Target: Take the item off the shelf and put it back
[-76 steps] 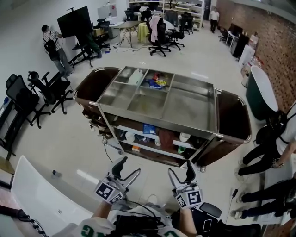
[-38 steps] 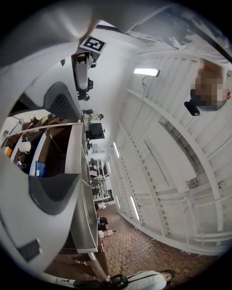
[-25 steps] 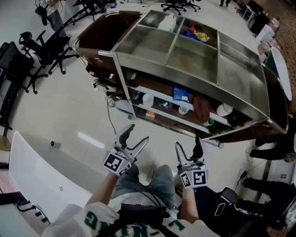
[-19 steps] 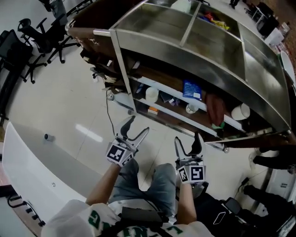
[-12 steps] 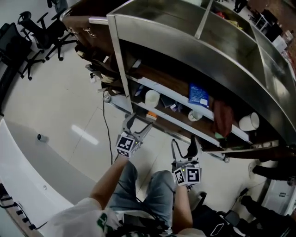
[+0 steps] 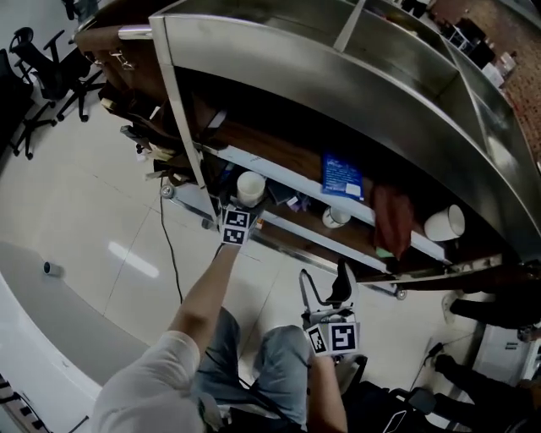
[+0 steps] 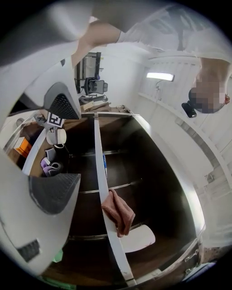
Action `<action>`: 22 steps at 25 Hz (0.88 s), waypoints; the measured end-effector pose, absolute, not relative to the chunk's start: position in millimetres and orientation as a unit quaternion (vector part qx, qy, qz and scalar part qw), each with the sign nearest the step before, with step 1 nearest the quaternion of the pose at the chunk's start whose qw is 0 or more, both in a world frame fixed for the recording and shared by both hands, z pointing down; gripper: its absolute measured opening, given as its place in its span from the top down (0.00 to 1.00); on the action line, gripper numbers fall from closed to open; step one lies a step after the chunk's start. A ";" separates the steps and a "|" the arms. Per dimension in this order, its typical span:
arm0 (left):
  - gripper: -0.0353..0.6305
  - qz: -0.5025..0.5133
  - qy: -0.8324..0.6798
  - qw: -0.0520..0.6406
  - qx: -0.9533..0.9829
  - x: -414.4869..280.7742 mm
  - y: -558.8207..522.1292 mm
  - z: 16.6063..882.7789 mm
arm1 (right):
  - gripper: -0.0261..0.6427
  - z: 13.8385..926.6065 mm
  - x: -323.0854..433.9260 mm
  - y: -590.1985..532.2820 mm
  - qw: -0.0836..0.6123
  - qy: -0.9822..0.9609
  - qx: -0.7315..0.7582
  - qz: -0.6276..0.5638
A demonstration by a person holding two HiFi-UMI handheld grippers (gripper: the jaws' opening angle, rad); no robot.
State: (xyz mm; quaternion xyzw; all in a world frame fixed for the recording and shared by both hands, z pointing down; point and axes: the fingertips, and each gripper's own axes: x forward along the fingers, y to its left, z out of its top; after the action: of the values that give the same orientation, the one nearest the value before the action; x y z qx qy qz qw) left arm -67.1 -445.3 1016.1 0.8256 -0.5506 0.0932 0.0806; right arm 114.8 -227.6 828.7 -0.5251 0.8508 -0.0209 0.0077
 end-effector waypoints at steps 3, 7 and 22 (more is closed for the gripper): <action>0.38 0.117 -0.544 0.082 0.827 -69.4 -453.5 1012.6 | 0.39 821.3 113.3 -217.3 -0.025 0.858 -0.513 0.013; 0.38 0.137 -0.526 0.080 0.836 -61.8 -411.7 973.9 | 0.39 796.2 116.3 -198.7 -0.027 0.856 -0.515 -0.024; 0.38 0.087 -0.500 0.095 0.856 -83.6 -187.9 638.7 | 0.39 514.1 102.2 -158.2 0.009 0.862 -0.505 -0.044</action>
State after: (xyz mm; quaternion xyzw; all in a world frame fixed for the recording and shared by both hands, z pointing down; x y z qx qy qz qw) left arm -83.6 -187.9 638.7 0.8562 -0.5003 0.0871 0.0948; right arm 102.2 -158.2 514.1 -0.5054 0.8617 -0.0440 0.0093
